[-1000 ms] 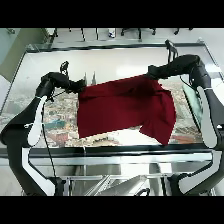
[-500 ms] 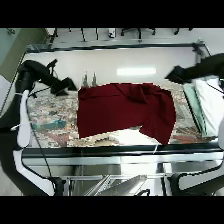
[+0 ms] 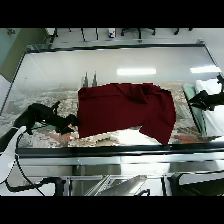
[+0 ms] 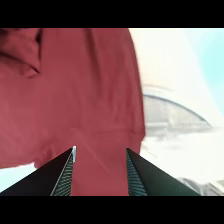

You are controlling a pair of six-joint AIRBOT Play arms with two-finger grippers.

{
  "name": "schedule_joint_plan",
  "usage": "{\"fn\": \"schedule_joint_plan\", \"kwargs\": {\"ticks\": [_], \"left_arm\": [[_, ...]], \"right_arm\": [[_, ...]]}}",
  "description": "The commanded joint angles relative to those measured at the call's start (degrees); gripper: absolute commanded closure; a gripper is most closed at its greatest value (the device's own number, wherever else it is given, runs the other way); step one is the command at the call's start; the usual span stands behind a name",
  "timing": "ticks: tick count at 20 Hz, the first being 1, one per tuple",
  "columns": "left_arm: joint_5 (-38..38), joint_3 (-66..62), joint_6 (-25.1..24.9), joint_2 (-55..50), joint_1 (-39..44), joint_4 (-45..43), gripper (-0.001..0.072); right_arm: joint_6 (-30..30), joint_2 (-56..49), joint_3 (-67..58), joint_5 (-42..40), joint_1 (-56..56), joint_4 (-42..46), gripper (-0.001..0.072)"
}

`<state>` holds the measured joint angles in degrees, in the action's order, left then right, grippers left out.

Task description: Fold the shirts.

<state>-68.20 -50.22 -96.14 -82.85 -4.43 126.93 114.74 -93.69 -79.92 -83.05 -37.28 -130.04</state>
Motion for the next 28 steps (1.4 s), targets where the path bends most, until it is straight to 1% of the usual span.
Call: {"fn": "schedule_joint_plan", "kwargs": {"ticks": [1,4,5,6,7,11,15,19,20,21,22,24,25,27,28], "left_arm": [[5.29,6.14,-1.53,0.35,2.71,3.74,0.0054],[7.06,4.07,-1.44,-2.23,6.1,3.72,0.0056],[7.04,2.82,-1.44,-3.28,6.97,3.69,0.0169],[6.91,1.27,-1.46,-4.33,7.78,3.5,0.0583],[6.75,-0.2,-1.53,-5.05,8.37,3.04,0.069],[6.01,-3.39,-1.38,-5.38,8.52,3.04,0.0691],[4.81,-3.52,-1.33,-5.35,7.61,3.08,0.069],[4.63,-3.52,-1.33,-5.35,7.61,3.08,0.069],[4.72,-3.5,-1.36,-5.22,7.61,3.1,0.0691],[5.07,-3.52,-1.38,-4.66,7.61,3.13,0.0691],[5.7,-3.58,-1.38,-3.39,7.61,3.28,0.0691],[5.86,-5.86,-1.4,1.6,7.61,3.19,0.0692],[5.6,-8.52,-1.36,5.29,7.61,3.3,0.0692],[5.84,-16.7,-1.2,14.43,7.61,3.37,0.0692],[6.62,-21.88,-0.92,19.41,7.61,3.26,0.0692]], "right_arm": [[1.95,0.09,1.49,1.09,-1.27,0.17,0.0346],[2.93,-0.07,1.53,1.53,-1.27,0.26,0.0345],[2.93,-0.59,1.53,1.55,-1.27,0.31,0.0345],[2.91,-1.51,1.53,1.44,-1.25,0.44,0.0343],[2.67,-2.64,1.53,1.4,-1.22,0.44,0.0342],[2.27,-8.98,1.53,1.4,-0.72,0.42,0.0343],[2.32,-14.49,1.84,1.7,2.45,0.39,0.0344],[2.54,-16.0,1.79,5.05,7.28,-1.42,0.0354],[3.17,-15.93,1.7,5.33,7.87,-3.91,0.0502],[3.74,-15.87,1.6,5.01,8.35,-6.82,0.0608],[4.07,-15.3,1.55,4.07,8.7,-9.11,0.0689],[5.55,-11.26,1.07,1.84,9.16,-11.56,0.0692],[6.1,-7.21,0.22,0.94,9.16,-13.31,0.0692],[6.62,3.48,-3.5,0.61,9.01,-16.59,0.0693],[6.82,10.01,-7.54,1.03,8.79,-17.99,0.0693]]}}
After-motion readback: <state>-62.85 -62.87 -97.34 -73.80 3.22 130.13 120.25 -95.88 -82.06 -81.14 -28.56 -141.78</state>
